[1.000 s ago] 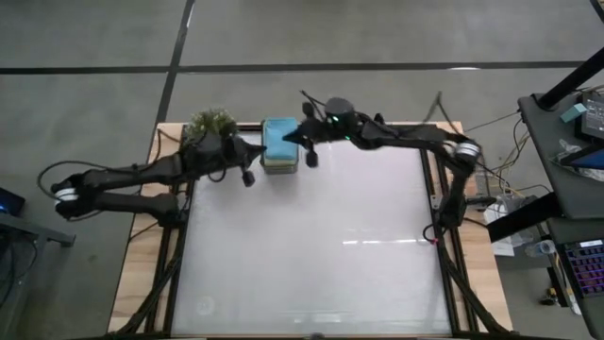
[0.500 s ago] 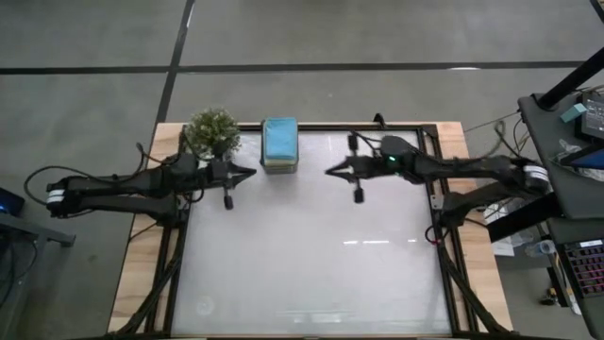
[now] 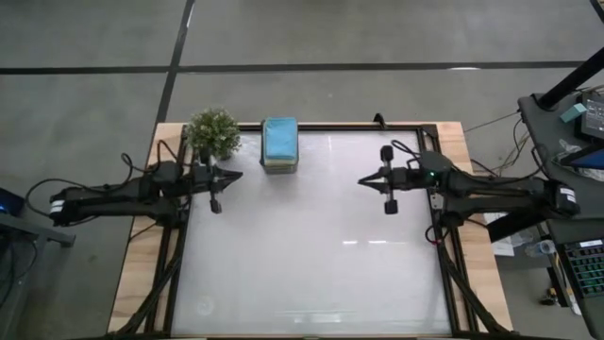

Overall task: Fold microfiber towels
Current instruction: Return to Home Position

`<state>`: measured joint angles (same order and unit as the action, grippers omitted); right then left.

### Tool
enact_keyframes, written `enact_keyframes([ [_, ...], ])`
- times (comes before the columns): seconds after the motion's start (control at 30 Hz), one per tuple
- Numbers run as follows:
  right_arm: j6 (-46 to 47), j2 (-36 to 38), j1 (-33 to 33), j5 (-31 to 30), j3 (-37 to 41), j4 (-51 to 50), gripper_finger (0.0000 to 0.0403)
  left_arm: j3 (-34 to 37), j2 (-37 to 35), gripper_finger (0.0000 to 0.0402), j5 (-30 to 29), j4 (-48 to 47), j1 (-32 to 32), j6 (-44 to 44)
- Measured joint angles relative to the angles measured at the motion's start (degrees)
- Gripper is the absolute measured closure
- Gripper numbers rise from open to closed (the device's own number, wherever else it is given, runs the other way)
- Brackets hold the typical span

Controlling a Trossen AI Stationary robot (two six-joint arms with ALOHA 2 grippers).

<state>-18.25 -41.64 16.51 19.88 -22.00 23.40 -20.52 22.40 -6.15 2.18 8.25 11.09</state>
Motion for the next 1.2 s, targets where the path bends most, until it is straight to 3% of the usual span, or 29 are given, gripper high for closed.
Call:
enact_keyframes([
  [0.5,1.24,19.65,0.0,0.13,11.88,0.07,0.0394,7.62,-8.66,0.0402,-3.43,0.2,0.0,2.27],
  [0.7,3.56,24.88,-0.02,4.36,16.81,1.88,0.0394,11.51,-12.62,0.0402,-3.3,1.86,0.0,1.44],
  [0.97,7.97,30.97,0.0,5.4,21.26,8.17,0.0394,19.89,-18.24,0.0402,1.48,12.83,0.0,1.48],
  [1.2,9.45,33.43,-0.02,8.69,21.28,8.31,0.0394,20.05,-21.01,0.0402,5.53,13.54,0.0,-0.27],
])
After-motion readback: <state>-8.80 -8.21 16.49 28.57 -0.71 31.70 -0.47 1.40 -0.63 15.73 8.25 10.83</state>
